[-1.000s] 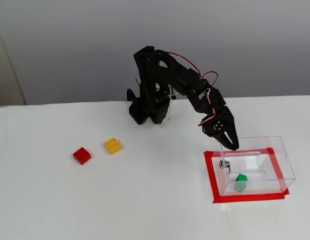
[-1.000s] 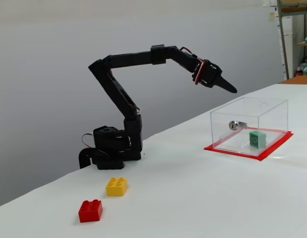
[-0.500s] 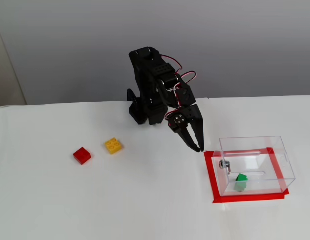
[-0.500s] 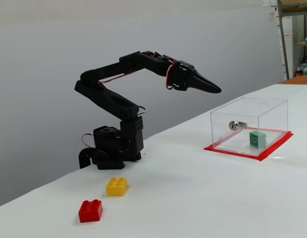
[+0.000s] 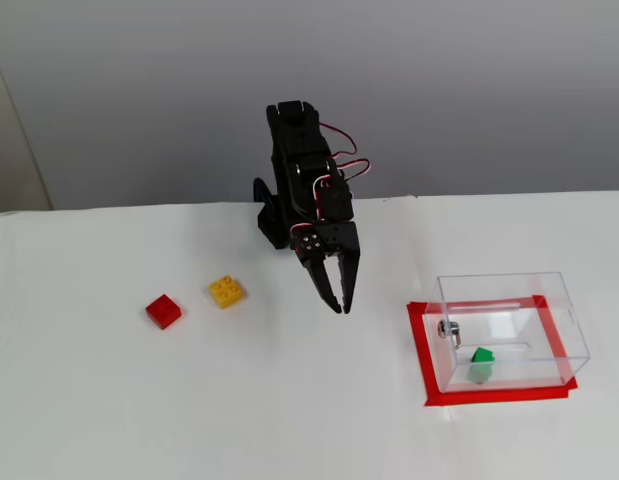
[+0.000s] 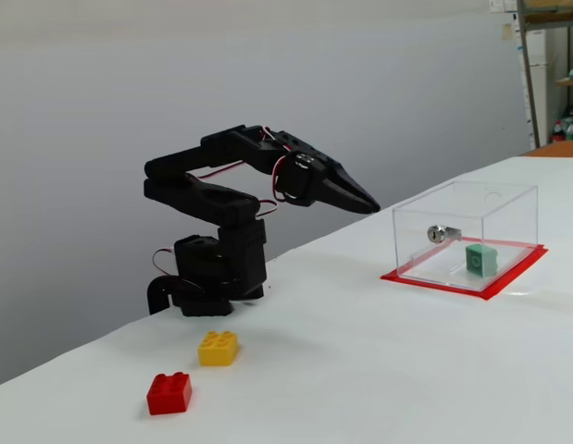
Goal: Pick the green lego brick and place it into the transparent box
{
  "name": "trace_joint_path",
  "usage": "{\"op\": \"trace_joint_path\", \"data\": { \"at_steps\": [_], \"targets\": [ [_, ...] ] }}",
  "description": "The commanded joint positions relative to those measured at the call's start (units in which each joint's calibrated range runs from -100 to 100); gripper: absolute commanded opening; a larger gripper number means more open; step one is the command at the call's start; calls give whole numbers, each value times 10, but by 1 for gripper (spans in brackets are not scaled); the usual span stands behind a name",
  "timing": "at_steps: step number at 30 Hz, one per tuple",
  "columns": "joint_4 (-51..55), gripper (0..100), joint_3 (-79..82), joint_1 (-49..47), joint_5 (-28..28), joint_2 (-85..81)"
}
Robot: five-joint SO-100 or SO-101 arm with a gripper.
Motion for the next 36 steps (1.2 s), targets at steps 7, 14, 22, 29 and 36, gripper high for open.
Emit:
{"op": "trace_joint_path", "data": {
  "at_steps": [7,14,22,29,36],
  "targets": [
    [-4,2,126,66,3,-129],
    [-5,2,197,68,3,-199],
    [-5,2,267,68,3,-229],
    [40,2,284,64,2,-229],
    [171,2,279,67,-3,-229]
  ]
}}
